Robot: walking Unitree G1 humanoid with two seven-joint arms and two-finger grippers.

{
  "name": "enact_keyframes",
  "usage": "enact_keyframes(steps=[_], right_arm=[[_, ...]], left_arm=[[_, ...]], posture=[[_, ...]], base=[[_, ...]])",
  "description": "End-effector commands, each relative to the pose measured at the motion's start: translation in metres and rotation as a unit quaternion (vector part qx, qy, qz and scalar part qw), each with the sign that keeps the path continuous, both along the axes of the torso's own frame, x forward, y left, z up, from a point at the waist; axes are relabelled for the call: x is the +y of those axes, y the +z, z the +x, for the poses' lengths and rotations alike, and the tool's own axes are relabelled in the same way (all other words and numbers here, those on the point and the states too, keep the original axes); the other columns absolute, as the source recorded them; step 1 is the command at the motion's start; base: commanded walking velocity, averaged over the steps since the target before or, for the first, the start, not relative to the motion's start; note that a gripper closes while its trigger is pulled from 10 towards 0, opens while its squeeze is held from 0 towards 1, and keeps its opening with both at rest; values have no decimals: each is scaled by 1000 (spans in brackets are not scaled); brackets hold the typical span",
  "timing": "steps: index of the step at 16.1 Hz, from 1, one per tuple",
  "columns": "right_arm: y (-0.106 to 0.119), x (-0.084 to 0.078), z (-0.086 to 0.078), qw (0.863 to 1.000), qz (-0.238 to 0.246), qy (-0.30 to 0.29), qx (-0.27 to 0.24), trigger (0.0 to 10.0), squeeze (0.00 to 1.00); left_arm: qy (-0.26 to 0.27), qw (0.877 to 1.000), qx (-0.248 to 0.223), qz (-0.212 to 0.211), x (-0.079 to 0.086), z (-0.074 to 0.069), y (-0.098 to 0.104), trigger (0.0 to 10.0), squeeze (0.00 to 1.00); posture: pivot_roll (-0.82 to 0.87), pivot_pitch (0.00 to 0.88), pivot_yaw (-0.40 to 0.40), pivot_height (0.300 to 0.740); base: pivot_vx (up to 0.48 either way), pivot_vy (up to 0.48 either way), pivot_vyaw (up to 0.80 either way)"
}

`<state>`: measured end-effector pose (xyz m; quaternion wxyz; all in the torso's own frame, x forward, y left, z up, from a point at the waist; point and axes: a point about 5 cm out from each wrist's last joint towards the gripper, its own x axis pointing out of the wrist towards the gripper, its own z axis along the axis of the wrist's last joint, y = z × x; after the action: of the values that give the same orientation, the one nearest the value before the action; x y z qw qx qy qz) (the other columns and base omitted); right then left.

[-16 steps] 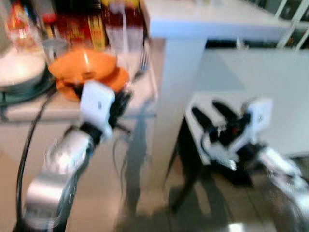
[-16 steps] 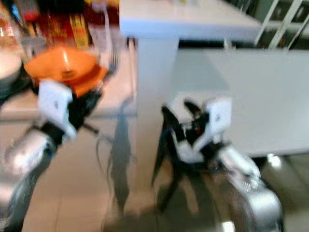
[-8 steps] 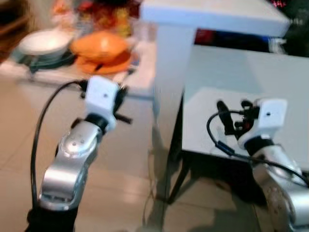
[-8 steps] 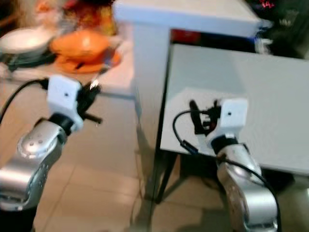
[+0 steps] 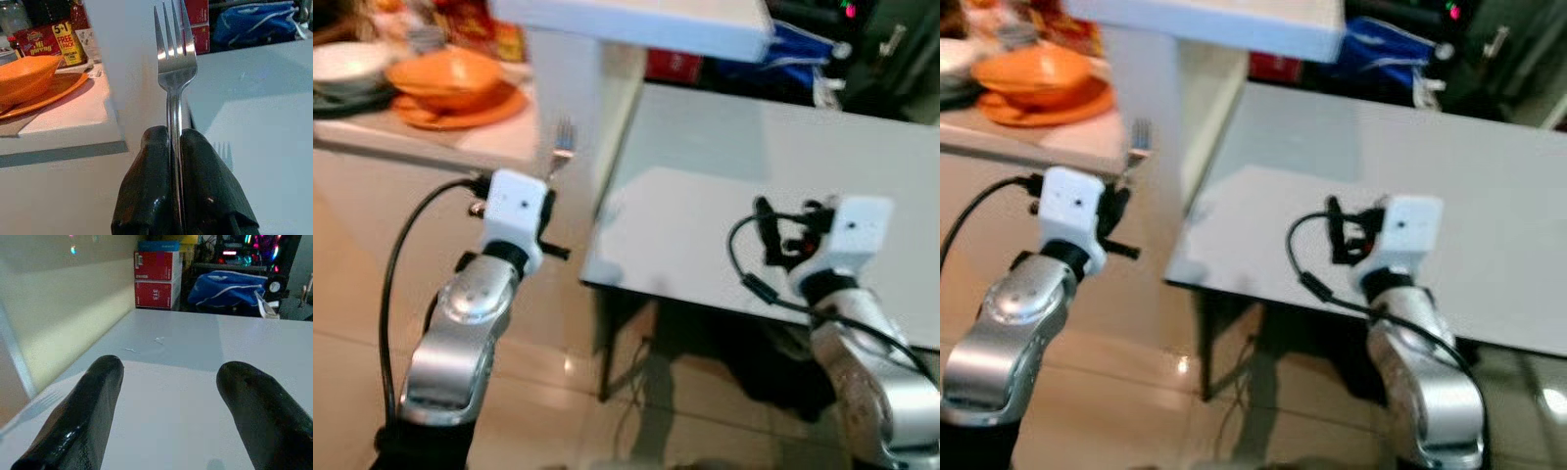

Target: Setting the table

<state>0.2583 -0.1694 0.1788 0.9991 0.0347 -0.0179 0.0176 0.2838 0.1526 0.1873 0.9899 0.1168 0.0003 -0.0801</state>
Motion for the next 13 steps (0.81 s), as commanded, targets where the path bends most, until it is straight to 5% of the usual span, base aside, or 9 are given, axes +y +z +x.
enact_keyframes(steps=[1,13], right_arm=[[3,-5,0,1000,-3,-14,-6,10000,0],[2,0,4,1000,-4,0,5,10000,0]], left_arm=[[-3,1000,-10,-4,-4,0,5,10000,0],[3,1000,-8,-3,-6,5,5,10000,0]], posture=[[-53,25,-14,740],[-51,10,-12,740]], base=[[0,-480,0],[0,-480,0]])
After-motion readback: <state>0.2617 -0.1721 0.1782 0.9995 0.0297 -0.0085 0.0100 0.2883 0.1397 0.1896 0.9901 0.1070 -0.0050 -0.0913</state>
